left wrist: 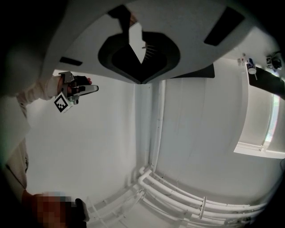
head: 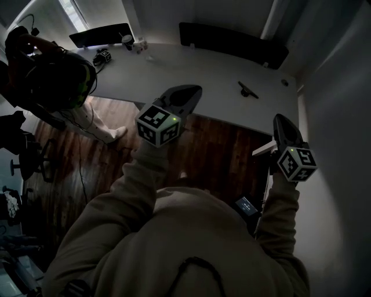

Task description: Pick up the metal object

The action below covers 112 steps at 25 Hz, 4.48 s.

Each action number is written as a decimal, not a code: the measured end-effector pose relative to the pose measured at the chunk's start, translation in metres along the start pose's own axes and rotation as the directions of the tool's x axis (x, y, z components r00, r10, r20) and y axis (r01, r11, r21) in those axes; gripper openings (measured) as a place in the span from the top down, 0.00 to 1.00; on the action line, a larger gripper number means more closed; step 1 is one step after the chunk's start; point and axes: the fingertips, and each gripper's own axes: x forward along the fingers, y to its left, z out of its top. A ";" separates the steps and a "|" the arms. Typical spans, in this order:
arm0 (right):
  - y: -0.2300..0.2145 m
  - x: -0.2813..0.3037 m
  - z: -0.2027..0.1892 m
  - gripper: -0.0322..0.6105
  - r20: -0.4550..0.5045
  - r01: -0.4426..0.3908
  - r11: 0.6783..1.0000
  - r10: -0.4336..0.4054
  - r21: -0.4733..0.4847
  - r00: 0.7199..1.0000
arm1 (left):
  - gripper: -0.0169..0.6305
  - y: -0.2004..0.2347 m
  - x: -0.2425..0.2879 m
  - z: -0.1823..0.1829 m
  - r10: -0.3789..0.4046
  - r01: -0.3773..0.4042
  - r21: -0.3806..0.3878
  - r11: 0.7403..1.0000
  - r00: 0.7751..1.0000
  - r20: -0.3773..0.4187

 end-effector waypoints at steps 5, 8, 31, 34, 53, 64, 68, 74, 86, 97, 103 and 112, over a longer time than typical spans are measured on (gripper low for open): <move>-0.021 0.008 0.001 0.92 0.006 0.015 1.000 -0.014 -0.019 1.000 | 0.97 0.004 0.025 -0.008 -0.018 0.018 0.002 1.000 1.000 0.005; -0.028 0.021 -0.006 0.92 -0.002 0.018 0.999 -0.018 -0.032 1.000 | 0.97 0.013 0.043 -0.014 -0.034 0.034 0.005 0.999 0.999 0.016; -0.157 0.302 0.025 0.92 -0.033 0.098 0.995 -0.098 -0.008 0.995 | 0.97 0.251 0.256 -0.031 -0.097 0.097 -0.029 0.995 0.995 -0.032; -0.176 0.310 0.031 0.92 -0.020 0.137 0.991 -0.137 0.000 0.990 | 0.97 0.269 0.274 -0.036 -0.080 0.079 -0.030 0.996 0.996 -0.044; -0.230 0.366 0.047 0.92 -0.068 0.118 0.993 -0.119 -0.026 0.991 | 0.97 0.293 0.335 -0.040 -0.056 0.053 -0.048 0.997 0.995 -0.078; -0.247 0.386 0.017 0.92 -0.133 0.111 0.994 -0.111 -0.006 0.985 | 0.97 0.292 0.357 -0.068 -0.090 0.077 -0.093 0.993 0.987 -0.135; -0.254 0.390 0.000 0.92 -0.161 0.119 0.993 -0.114 0.022 0.980 | 0.97 0.292 0.364 -0.084 -0.095 0.077 -0.114 0.990 0.982 -0.161; -0.260 0.396 -0.024 0.92 -0.211 0.119 0.992 -0.109 0.031 0.971 | 0.97 0.292 0.370 -0.108 -0.099 0.071 -0.149 0.986 0.976 -0.192; -0.259 0.399 -0.073 0.92 -0.295 0.120 0.992 -0.104 0.038 0.950 | 0.97 0.281 0.371 -0.158 -0.119 0.067 -0.212 0.975 0.962 -0.245; -0.257 0.394 -0.130 0.92 -0.358 0.113 0.991 -0.078 0.076 0.930 | 0.97 0.266 0.360 -0.206 -0.121 0.042 -0.256 0.966 0.946 -0.301; -0.253 0.392 -0.159 0.92 -0.384 0.107 0.990 -0.065 0.088 0.921 | 0.97 0.261 0.350 -0.229 -0.128 0.033 -0.278 0.960 0.935 -0.331; -0.239 0.389 -0.193 0.92 -0.440 0.105 0.990 -0.055 0.090 0.896 | 0.97 0.248 0.337 -0.264 -0.153 0.027 -0.323 0.946 0.916 -0.372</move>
